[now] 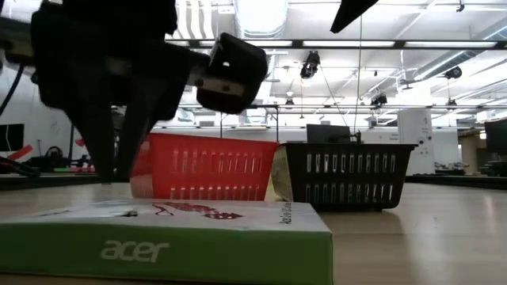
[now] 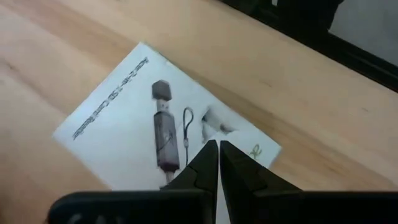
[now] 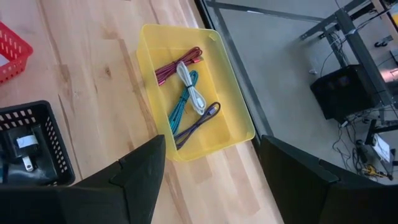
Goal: Pick and place items into bin
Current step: Put the card reader box into the red bin
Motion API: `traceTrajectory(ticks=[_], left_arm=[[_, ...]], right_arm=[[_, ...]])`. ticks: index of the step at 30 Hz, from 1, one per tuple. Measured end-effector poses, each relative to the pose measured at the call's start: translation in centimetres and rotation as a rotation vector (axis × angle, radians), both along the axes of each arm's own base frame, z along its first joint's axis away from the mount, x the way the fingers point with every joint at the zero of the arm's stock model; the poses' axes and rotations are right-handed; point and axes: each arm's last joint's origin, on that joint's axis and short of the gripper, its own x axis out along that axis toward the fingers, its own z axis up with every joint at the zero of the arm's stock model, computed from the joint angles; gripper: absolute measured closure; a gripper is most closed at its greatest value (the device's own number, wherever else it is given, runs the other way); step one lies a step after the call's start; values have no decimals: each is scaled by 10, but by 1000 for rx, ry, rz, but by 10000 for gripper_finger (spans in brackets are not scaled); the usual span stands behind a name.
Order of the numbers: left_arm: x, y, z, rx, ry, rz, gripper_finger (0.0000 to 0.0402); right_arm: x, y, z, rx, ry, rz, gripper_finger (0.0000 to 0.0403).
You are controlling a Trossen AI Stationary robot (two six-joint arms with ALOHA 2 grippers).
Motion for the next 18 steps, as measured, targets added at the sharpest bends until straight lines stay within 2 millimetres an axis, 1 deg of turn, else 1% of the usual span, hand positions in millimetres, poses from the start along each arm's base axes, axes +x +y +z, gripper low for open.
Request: traceTrajectory(ticks=[4, 7, 11, 18], left_arm=[[-3, 1, 11, 13, 40, 0, 402], [-9, 3, 13, 22, 100, -14, 402], [-15, 4, 9, 10, 159, -38, 402], [-14, 3, -6, 15, 194, -57, 402]], right_arm=[[0, 0, 0, 0, 0, 0, 156], [0, 0, 0, 0, 0, 0, 156], [0, 0, 0, 0, 0, 0, 156], [0, 0, 0, -2, 3, 3, 156]])
